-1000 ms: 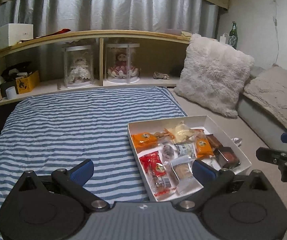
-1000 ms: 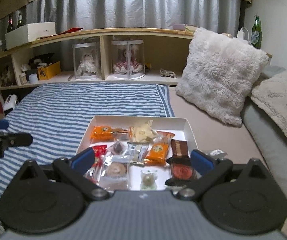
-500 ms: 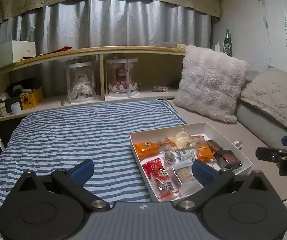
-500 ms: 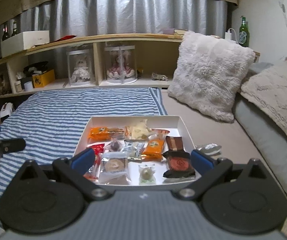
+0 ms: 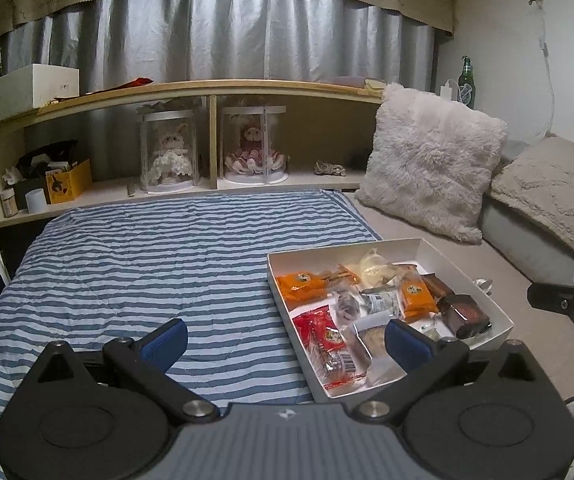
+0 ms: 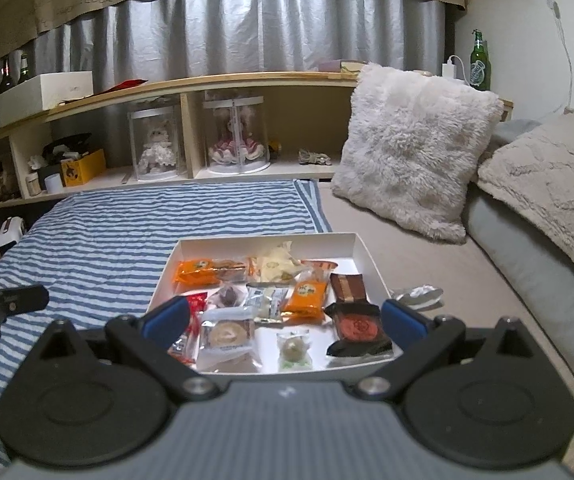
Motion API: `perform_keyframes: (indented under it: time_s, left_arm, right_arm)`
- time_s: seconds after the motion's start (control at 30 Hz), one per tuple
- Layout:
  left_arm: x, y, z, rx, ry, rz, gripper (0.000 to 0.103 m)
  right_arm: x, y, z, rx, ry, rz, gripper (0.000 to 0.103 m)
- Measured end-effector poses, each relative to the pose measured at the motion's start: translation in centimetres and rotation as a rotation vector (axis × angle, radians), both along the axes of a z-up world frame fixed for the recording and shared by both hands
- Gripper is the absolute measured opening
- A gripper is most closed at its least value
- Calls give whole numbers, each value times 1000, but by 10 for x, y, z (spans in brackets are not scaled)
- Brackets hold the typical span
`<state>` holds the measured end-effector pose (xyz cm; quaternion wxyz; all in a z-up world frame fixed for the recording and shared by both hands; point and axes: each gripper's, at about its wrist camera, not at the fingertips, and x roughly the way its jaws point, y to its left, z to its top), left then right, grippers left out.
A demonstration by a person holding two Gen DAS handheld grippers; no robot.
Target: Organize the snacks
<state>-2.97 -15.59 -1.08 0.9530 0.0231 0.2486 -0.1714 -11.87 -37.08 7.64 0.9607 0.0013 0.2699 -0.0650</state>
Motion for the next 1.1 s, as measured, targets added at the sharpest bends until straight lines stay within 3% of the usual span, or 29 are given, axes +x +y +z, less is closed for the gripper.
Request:
perform_keyframes:
  time_s: [1.1]
  left_arm:
    - [0, 0, -5, 4, 13, 3, 103]
  right_arm:
    - [1, 4, -4, -13, 14, 15, 102]
